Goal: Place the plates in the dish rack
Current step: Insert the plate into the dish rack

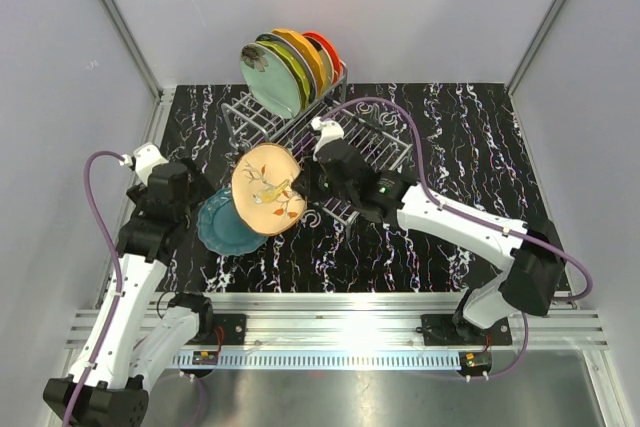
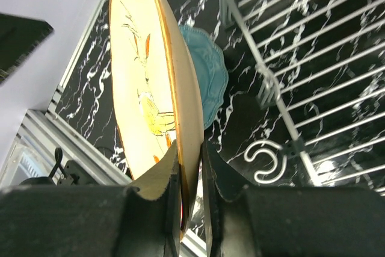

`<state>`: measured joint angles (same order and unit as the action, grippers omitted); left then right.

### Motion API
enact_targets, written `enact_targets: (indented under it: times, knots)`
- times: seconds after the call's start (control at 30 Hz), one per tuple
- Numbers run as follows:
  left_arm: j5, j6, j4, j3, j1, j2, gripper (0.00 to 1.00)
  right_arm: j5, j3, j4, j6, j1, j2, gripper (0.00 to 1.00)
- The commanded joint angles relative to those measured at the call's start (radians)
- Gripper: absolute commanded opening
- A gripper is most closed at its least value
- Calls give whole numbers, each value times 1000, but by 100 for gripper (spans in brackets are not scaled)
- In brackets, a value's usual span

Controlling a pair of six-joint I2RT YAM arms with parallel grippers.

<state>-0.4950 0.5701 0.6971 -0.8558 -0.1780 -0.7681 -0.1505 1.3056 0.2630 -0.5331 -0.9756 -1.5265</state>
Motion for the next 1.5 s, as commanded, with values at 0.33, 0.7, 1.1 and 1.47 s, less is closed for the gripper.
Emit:
enact_targets:
  times: [0.33, 0.7, 1.1, 1.47]
  knots:
    - [-36, 16, -15, -22, -3, 6, 99, -73, 270, -107, 217, 66, 94, 0]
    - [-13, 8, -22, -19, -3, -5, 99, -80, 541, -30, 349, 147, -52, 0]
    - [13, 5, -25, -15, -3, -16, 99, -115, 744, 5, 556, 149, -190, 0]
    - [33, 7, -27, -15, -3, -22, 99, -138, 762, -51, 686, 147, -236, 0]
